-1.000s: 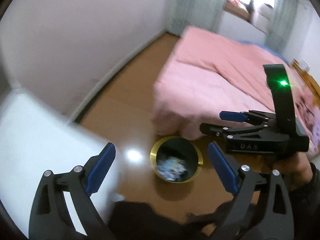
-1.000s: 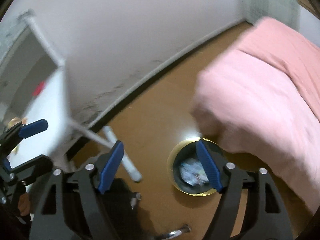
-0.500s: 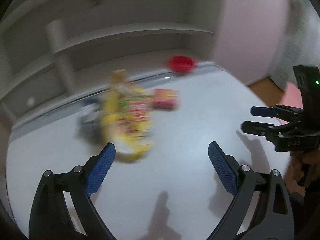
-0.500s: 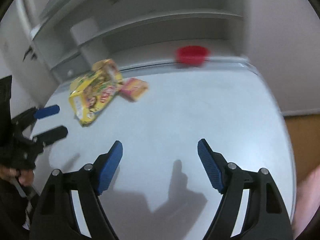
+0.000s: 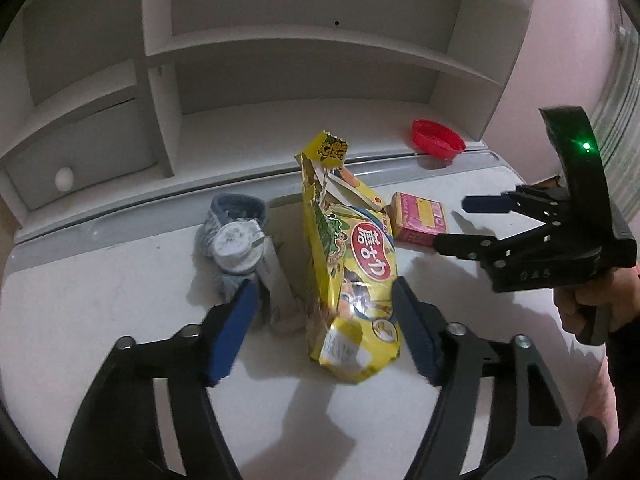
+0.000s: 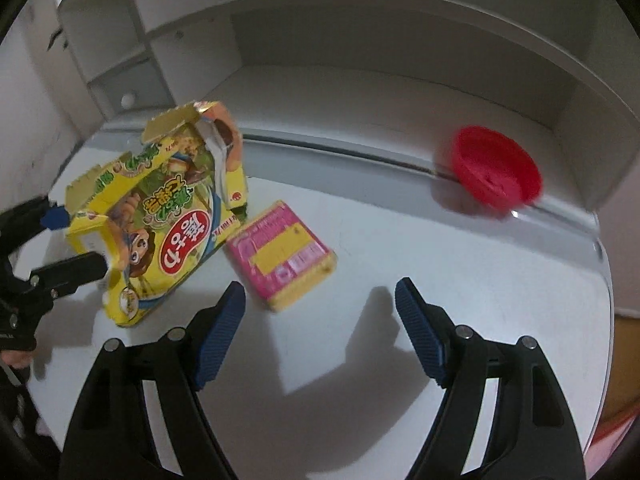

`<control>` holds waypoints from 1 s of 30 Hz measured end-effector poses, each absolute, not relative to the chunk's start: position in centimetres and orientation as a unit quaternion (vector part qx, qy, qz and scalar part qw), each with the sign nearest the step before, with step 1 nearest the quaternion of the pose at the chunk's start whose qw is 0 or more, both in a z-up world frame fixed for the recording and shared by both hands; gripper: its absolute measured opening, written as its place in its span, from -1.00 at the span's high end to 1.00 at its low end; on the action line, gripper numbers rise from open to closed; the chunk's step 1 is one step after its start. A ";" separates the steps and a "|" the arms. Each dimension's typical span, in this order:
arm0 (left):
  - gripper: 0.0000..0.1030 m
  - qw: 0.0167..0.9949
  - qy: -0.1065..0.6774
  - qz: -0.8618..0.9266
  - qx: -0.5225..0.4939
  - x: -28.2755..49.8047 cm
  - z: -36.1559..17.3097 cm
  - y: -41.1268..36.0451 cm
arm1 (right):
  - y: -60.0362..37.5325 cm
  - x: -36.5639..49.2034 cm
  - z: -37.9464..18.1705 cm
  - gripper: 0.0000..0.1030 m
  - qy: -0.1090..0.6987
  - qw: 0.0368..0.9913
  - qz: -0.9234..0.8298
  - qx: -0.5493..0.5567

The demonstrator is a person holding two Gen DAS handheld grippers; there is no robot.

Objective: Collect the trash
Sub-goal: 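Grasp the yellow snack bag with the left tool while the right tool grasps the pink box, then carry the snack bag and pink box to the bin and release both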

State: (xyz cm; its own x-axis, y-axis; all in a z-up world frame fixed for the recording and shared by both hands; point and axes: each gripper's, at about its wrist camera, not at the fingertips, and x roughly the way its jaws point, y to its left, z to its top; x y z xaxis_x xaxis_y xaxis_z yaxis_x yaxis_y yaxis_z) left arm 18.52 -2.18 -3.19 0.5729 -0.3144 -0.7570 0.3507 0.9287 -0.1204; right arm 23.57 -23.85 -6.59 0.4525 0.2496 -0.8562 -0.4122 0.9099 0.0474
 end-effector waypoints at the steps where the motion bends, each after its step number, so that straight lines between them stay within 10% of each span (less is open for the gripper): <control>1: 0.06 0.884 0.427 -0.189 0.023 18.8 -3.4 -2.3 | -23.6 23.8 -6.7 -0.45 0.485 0.847 0.198 -0.090; 4: 0.63 0.877 0.440 -0.192 0.016 19.4 -3.8 -2.0 | -22.5 24.6 -7.1 -0.45 0.482 0.844 0.208 -0.111; 7: 0.79 0.875 0.444 -0.193 0.016 19.5 -3.8 -2.1 | -21.4 24.8 -7.3 -0.36 0.479 0.839 0.222 -0.129; 9: 0.82 0.875 0.443 -0.193 0.020 19.3 -3.8 -2.1 | -21.3 24.6 -7.1 -0.05 0.471 0.843 0.227 -0.127; 30: 0.83 0.835 0.398 -0.372 0.081 7.3 -0.6 -19.6 | -45.7 1.8 -3.9 -0.04 0.432 0.899 -0.033 0.060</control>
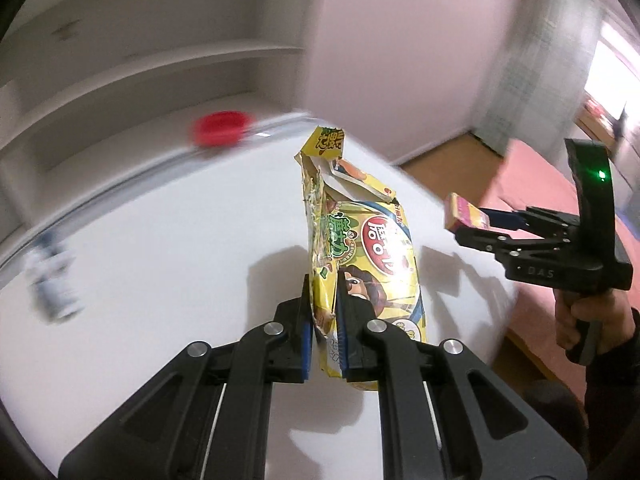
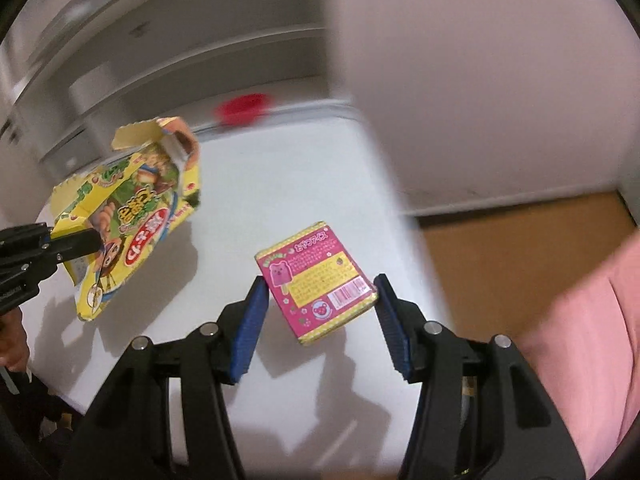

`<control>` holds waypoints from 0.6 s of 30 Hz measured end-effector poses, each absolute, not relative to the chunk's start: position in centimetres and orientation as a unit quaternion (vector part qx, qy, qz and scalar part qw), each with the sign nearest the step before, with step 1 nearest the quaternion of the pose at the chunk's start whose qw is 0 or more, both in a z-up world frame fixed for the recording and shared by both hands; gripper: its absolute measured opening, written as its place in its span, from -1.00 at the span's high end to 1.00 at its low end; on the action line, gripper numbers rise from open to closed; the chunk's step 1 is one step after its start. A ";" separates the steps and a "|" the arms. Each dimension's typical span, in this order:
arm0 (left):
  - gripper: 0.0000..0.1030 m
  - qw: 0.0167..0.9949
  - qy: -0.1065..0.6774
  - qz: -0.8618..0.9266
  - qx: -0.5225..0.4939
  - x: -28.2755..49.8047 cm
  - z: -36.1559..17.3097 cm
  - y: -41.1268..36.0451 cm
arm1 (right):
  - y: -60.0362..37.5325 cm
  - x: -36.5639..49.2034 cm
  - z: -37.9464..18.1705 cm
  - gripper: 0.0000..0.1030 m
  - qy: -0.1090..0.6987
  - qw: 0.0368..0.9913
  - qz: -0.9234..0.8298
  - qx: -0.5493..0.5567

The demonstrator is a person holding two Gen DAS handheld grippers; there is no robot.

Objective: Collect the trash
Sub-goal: 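Carry the snack bag and pink box to the bin and release both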

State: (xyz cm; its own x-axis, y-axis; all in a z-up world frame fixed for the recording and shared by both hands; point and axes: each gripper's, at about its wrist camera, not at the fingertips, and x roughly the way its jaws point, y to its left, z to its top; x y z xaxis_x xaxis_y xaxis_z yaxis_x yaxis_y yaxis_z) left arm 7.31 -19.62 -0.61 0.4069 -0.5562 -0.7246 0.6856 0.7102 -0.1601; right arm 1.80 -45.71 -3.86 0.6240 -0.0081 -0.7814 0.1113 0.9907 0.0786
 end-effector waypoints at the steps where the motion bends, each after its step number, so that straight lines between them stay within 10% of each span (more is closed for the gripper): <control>1: 0.83 0.829 0.395 -0.385 0.087 6.7 -0.7 -21.1 | -47.9 -0.2 -3.8 -0.04 0.429 0.898 -0.055 0.073; 18: 0.83 0.676 0.412 -0.571 0.218 -8.0 -8.3 -47.7 | -66.0 -23.4 -13.2 -0.04 0.437 0.816 -0.290 0.244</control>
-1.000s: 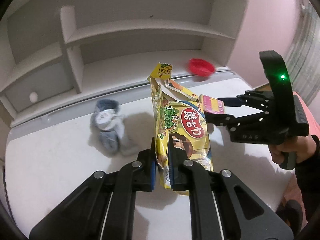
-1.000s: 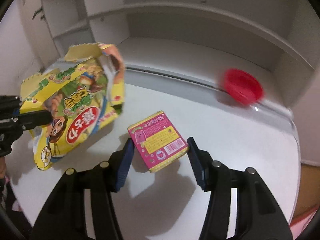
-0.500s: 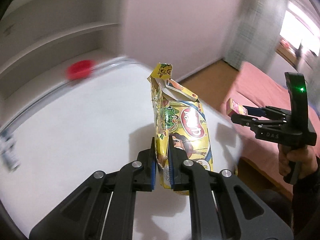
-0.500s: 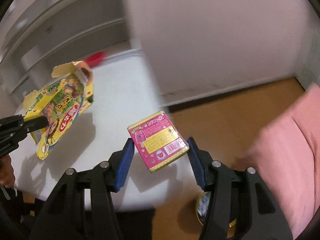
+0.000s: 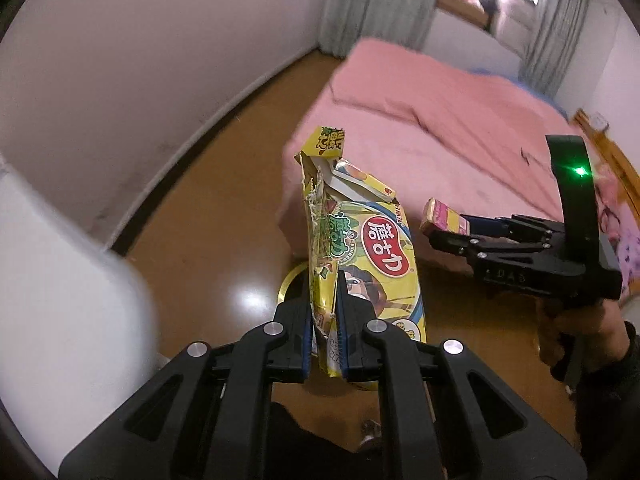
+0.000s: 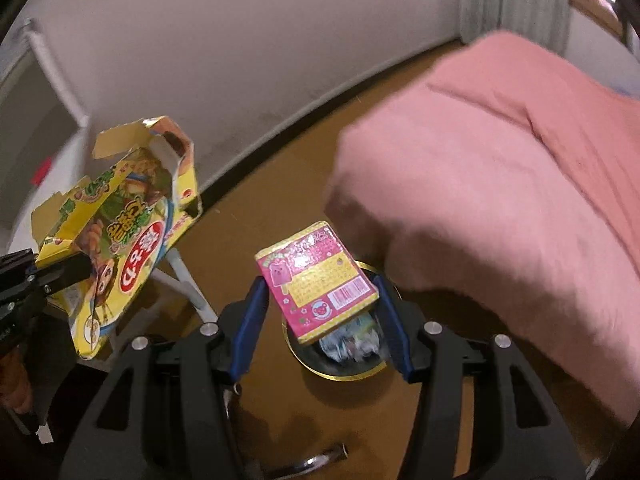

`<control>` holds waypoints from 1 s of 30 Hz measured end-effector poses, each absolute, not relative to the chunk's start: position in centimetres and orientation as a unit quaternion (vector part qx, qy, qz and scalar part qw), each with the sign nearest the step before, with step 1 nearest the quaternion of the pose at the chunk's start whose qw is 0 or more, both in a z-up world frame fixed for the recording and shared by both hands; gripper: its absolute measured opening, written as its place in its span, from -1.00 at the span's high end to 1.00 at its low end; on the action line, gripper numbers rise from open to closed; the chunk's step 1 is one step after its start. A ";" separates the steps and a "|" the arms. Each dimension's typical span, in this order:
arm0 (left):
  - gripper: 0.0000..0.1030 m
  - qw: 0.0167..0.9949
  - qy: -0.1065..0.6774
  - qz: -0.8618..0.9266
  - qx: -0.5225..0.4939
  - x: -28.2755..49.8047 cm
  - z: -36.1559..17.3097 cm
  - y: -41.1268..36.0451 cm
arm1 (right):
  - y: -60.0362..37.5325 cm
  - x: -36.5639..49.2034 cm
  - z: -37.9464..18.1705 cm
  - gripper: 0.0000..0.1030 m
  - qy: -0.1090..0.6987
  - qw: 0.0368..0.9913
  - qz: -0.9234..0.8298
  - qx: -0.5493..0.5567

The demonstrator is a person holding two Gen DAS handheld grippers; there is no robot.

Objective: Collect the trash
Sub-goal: 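Carry the snack bag and pink box to the bin and release both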

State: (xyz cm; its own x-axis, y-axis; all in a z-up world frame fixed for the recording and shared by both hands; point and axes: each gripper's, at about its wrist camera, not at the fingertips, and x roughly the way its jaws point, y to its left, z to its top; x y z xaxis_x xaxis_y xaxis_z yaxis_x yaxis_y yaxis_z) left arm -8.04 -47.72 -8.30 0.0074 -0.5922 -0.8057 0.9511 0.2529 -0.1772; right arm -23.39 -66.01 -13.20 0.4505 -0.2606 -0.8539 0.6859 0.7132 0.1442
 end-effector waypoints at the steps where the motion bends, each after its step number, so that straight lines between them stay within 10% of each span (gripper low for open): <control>1: 0.83 0.669 0.419 -0.571 0.225 -8.2 -9.5 -48.9 | -66.5 -23.7 -14.5 -0.04 0.444 0.809 -0.293 0.250; 14: 0.83 0.617 0.495 -0.544 0.281 -7.3 -23.4 -56.3 | -70.0 -22.5 -29.1 -0.04 0.516 0.737 -0.280 0.336; 30: 0.44 0.584 0.540 -0.539 0.278 -7.5 -27.4 -58.4 | -71.4 -23.0 -29.1 -0.04 0.499 0.735 -0.285 0.361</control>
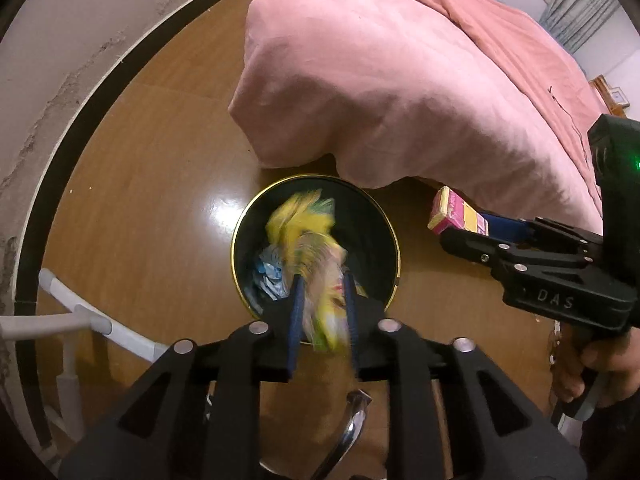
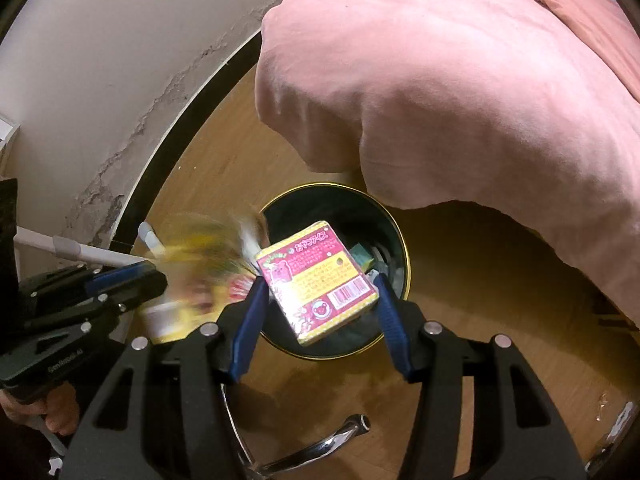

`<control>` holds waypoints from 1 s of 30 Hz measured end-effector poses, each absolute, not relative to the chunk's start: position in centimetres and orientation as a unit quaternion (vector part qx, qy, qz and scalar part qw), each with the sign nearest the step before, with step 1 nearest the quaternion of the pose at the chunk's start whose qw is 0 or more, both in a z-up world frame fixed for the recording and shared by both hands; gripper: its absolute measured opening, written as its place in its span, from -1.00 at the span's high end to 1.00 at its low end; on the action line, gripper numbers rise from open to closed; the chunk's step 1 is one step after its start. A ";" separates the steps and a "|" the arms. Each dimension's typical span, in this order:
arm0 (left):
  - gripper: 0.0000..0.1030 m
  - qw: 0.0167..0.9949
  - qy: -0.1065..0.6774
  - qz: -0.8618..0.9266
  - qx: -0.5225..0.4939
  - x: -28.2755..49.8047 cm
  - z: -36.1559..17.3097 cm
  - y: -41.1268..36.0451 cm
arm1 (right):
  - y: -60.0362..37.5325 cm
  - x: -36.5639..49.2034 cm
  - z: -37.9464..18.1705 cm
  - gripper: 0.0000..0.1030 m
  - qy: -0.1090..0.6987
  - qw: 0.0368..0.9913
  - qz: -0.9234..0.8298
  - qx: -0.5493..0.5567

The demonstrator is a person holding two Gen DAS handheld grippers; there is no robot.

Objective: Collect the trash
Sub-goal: 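Carry the snack bag and pink box to the bin and release both, then grasp the grey sock with the left tool while the right tool grasps the white cup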

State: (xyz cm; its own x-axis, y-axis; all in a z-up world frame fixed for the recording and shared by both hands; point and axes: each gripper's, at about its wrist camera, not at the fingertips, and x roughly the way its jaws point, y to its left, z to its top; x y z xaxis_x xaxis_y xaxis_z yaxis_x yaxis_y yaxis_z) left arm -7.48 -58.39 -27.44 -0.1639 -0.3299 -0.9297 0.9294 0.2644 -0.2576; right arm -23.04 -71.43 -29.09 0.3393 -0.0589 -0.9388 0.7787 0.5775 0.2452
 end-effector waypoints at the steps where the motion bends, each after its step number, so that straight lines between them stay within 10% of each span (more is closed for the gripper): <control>1: 0.24 0.587 0.537 -0.539 0.276 -7.5 -27.3 -58.3 | -71.4 -23.1 -29.0 -0.04 0.498 0.734 -0.286 0.362; 12: -0.52 0.625 0.481 -0.556 0.263 -7.9 -21.0 -55.9 | -70.9 -22.1 -26.8 -0.37 0.496 0.743 -0.287 0.346; 30: -0.73 0.830 0.364 -0.407 0.110 4.0 0.5 -25.5 | -50.7 -4.3 -3.7 -0.39 0.384 0.901 -0.092 0.177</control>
